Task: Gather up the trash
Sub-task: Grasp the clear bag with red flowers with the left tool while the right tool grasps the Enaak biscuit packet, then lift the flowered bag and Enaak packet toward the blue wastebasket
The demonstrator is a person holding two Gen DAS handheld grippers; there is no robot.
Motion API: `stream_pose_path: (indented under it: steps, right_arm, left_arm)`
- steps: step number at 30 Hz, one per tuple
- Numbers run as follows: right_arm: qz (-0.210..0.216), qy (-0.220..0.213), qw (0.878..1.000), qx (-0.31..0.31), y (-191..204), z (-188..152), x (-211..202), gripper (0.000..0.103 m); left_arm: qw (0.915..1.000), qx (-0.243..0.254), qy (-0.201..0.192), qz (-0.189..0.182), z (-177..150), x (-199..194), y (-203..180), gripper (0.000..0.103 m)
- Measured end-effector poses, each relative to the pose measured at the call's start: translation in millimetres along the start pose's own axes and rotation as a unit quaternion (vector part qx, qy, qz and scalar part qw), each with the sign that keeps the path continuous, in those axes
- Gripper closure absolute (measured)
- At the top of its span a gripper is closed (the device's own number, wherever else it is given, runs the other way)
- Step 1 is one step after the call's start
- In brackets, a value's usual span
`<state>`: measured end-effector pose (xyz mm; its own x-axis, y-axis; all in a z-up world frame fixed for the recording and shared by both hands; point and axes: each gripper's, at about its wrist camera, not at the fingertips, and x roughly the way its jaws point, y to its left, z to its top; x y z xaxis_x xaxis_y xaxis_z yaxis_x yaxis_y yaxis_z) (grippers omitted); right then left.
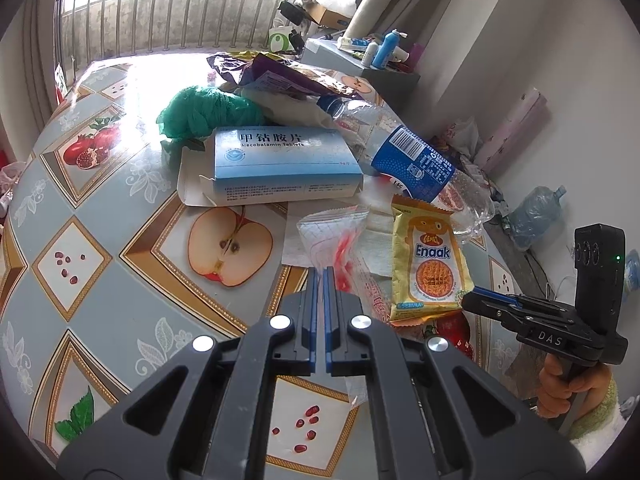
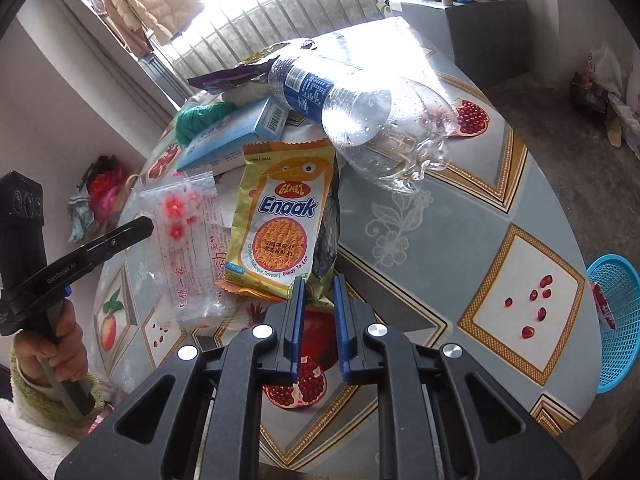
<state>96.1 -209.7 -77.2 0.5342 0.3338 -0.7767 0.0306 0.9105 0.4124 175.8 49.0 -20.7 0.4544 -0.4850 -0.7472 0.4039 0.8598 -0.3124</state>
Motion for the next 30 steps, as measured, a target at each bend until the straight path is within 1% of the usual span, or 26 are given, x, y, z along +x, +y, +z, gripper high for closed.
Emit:
stream_pose_path:
  steps: [6, 10, 17, 21, 25, 30]
  right_arm:
    - [0.022, -0.02, 0.999, 0.015, -7, -3, -21, 0.091]
    - [0.031, -0.037, 0.999, 0.016, -8, -5, -37, 0.094]
    - [0.045, -0.066, 0.997, 0.011, -4, -6, -61, 0.095]
    - [0.055, -0.084, 0.995, 0.007, -3, -6, -77, 0.095]
    - [0.062, -0.108, 0.992, 0.005, -7, -7, -97, 0.095]
    - [0.065, -0.148, 0.987, 0.021, -23, -11, -126, 0.095]
  left_arm:
    - [1.0, 0.0, -0.005, -0.003, 2, -9, -1, 0.102]
    - [0.9999, 0.003, -0.011, -0.005, 5, -18, -3, 0.102]
    - [0.9991, 0.018, -0.037, -0.009, 12, -43, -17, 0.102]
    - [0.9982, 0.031, -0.05, -0.014, 15, -56, -31, 0.102]
    - [0.9966, 0.047, -0.061, -0.03, 20, -67, -50, 0.102]
    - [0.9924, 0.086, -0.075, -0.047, 32, -75, -85, 0.102]
